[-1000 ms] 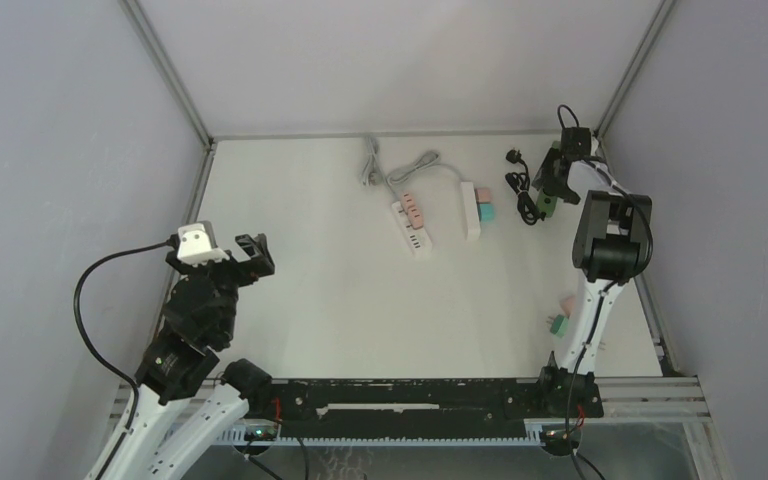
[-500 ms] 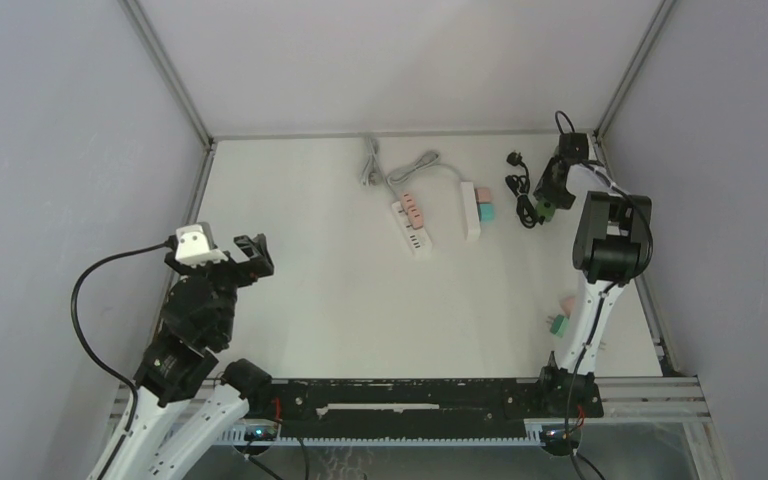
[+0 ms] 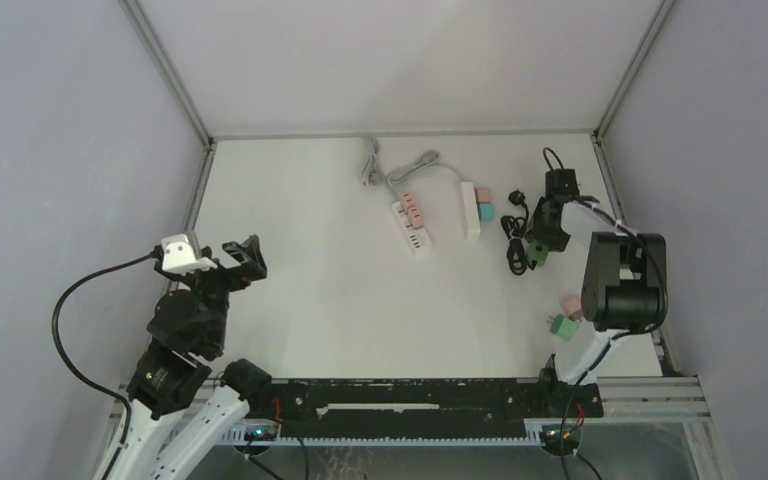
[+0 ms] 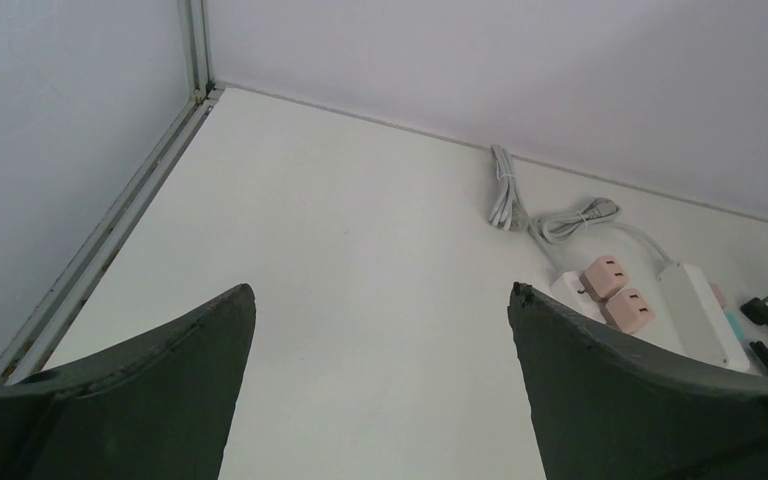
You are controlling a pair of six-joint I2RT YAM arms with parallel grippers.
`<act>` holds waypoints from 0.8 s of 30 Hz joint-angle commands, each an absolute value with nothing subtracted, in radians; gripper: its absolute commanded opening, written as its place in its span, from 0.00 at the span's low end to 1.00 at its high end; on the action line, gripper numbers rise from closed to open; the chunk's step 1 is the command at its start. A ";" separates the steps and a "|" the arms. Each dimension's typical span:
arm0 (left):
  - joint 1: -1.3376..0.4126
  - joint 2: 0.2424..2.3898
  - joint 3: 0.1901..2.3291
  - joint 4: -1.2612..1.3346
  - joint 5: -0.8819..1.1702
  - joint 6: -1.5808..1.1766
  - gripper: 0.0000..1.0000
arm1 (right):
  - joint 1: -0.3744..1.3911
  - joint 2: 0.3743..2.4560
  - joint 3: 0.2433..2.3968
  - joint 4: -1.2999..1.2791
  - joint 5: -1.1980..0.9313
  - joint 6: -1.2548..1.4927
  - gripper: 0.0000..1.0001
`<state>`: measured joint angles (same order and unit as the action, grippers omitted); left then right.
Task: Insert the plug
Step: Move the socket to the center of the board.
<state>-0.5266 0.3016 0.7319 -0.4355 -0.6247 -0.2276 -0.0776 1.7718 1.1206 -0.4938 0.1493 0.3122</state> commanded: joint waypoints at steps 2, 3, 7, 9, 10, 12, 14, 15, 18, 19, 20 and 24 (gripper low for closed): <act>-0.517 0.288 0.707 -0.408 -0.617 -0.216 1.00 | -0.023 1.597 1.007 -0.470 0.166 0.373 0.34; -0.517 0.290 0.707 -0.408 -0.616 -0.218 1.00 | -0.010 1.574 0.981 -0.467 0.166 0.384 0.34; -0.517 0.302 0.710 -0.413 -0.612 -0.220 1.00 | 0.044 1.495 0.895 -0.473 0.164 0.422 0.34; -0.515 0.307 0.710 -0.416 -0.609 -0.222 1.00 | 0.077 1.457 0.854 -0.468 0.173 0.437 0.34; -0.515 0.311 0.710 -0.416 -0.609 -0.224 1.00 | 0.095 1.436 0.833 -0.466 0.183 0.447 0.34; -0.515 0.317 0.709 -0.416 -0.606 -0.226 1.00 | 0.128 1.411 0.808 -0.478 0.197 0.469 0.34; -0.515 0.322 0.709 -0.419 -0.603 -0.227 1.00 | 0.159 1.383 0.767 -0.473 0.191 0.493 0.34; -0.515 0.326 0.709 -0.419 -0.601 -0.228 1.00 | 0.171 1.366 0.754 -0.472 0.170 0.509 0.33; -0.515 0.335 0.709 -0.420 -0.601 -0.228 1.00 | 0.237 1.313 0.721 -0.481 0.176 0.554 0.32; -0.515 0.338 0.709 -0.421 -0.600 -0.229 1.00 | 0.262 1.299 0.715 -0.488 0.181 0.574 0.32; -0.515 0.340 0.709 -0.422 -0.598 -0.229 1.00 | 0.289 1.288 0.709 -0.491 0.188 0.594 0.32; -0.515 0.342 0.709 -0.422 -0.597 -0.230 1.00 | 0.395 1.261 0.683 -0.510 0.221 0.704 0.32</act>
<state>-0.5247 0.3325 0.7319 -0.4362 -0.6151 -0.2283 0.3141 1.3144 0.6857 -0.5278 0.1886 0.5690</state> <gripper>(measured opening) 0.998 0.563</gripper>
